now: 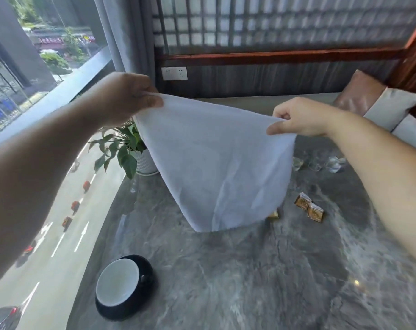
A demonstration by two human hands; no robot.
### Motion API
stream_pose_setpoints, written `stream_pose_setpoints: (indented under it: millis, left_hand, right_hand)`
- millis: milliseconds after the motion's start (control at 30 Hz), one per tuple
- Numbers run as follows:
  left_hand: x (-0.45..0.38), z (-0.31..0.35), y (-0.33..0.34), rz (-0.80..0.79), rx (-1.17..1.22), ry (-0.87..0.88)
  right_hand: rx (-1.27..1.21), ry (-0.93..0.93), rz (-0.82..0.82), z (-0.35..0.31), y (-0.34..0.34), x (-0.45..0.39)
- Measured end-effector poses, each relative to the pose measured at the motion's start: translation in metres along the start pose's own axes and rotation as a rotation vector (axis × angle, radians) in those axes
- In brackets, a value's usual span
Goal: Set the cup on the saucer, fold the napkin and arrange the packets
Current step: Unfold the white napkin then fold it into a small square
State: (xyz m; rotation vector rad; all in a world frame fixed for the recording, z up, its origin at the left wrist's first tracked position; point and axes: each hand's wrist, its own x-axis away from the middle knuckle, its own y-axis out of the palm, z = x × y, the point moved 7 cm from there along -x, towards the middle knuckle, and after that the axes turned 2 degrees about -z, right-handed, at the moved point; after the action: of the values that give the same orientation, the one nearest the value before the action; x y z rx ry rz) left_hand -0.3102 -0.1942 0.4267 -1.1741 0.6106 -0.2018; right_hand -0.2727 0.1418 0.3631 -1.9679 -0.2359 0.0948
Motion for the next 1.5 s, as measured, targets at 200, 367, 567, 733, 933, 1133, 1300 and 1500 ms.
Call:
stream_pose_setpoints:
  millis: [200,367,567,733,933,1133,1300,1500]
  left_hand:
    - [0.000,-0.040,0.009,0.166,-0.052,-0.031]
    - [-0.003,-0.054,0.012,0.227,-0.040,-0.041]
    - [-0.009,-0.072,0.005,0.339,-0.063,-0.174]
    - [-0.029,-0.077,0.010,0.339,-0.040,-0.427]
    - [-0.023,-0.035,0.077,0.071,0.593,-0.530]
    - [0.024,0.049,0.109,0.060,1.149,-0.304]
    - [0.051,0.091,0.122,-0.213,1.191,-0.043]
    - [0.056,0.083,0.129,0.050,0.574,-0.084]
  right_hand:
    - [0.031,0.097,0.136,0.025,-0.011,0.010]
    - [0.003,0.104,0.154,0.021,-0.017,0.016]
    - [-0.344,0.037,0.128,0.005,-0.026,0.026]
    - [-1.033,-0.228,0.063,-0.054,-0.042,0.024]
    - [-1.315,-0.182,0.209,-0.106,-0.053,-0.001]
    - [-1.325,-0.060,0.282,-0.110,-0.044,-0.008]
    - [-1.158,-0.101,0.311,-0.117,-0.042,-0.005]
    - [-1.088,-0.242,0.430,-0.128,-0.056,0.005]
